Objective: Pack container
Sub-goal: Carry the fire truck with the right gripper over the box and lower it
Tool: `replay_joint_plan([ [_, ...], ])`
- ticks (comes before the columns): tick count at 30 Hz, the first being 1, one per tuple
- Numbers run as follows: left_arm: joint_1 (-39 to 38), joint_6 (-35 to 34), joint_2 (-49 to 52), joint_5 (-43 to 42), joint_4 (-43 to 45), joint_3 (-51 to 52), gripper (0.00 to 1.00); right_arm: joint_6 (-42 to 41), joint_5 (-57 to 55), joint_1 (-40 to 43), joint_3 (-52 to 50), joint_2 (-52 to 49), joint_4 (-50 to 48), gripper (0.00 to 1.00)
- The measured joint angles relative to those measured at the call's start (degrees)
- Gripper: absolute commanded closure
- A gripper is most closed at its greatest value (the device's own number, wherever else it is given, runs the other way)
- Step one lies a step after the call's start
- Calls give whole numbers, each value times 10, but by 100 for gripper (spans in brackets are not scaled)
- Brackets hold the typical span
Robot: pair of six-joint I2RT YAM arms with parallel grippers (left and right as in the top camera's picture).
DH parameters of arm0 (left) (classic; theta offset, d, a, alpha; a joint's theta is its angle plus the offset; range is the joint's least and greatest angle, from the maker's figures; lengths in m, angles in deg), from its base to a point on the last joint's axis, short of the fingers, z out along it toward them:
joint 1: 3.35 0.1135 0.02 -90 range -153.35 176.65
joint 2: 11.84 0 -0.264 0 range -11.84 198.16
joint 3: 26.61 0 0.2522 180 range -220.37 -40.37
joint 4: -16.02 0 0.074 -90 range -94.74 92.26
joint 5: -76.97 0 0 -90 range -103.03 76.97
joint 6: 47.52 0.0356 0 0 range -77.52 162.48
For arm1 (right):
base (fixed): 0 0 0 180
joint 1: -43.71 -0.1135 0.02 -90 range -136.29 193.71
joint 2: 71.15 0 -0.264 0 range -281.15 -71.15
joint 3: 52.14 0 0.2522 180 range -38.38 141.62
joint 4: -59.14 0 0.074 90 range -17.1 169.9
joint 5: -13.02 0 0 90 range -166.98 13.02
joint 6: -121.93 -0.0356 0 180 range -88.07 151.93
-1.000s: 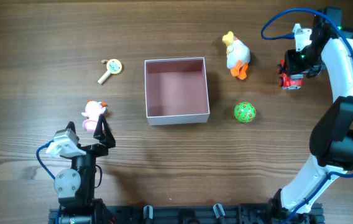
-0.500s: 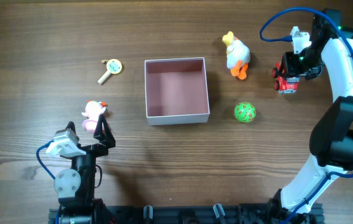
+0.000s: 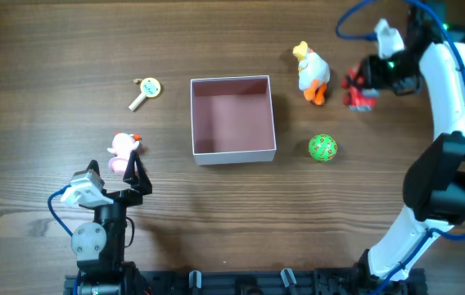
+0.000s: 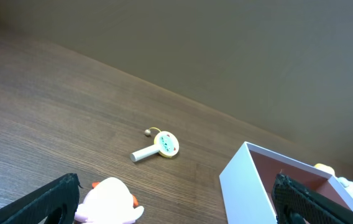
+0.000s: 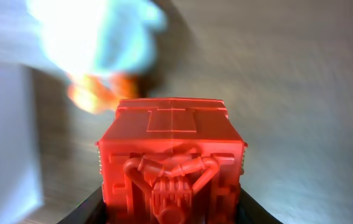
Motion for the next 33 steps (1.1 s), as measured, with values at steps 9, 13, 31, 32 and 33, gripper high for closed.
replay_joint_plan([
  [9,0,0,0,0,0,0,0,-73,-17,-227,136,21,5,67],
  [13,0,0,0,0,0,0,0,-138,-56,-295,137,24,10,67],
  [31,0,0,0,0,0,0,0,-290,-167,-406,136,-32,13,66],
  [32,0,0,0,0,0,0,0,-290,-168,-406,135,-38,13,66],
  [33,0,0,0,0,0,0,0,-291,-171,-405,132,-55,15,66],
])
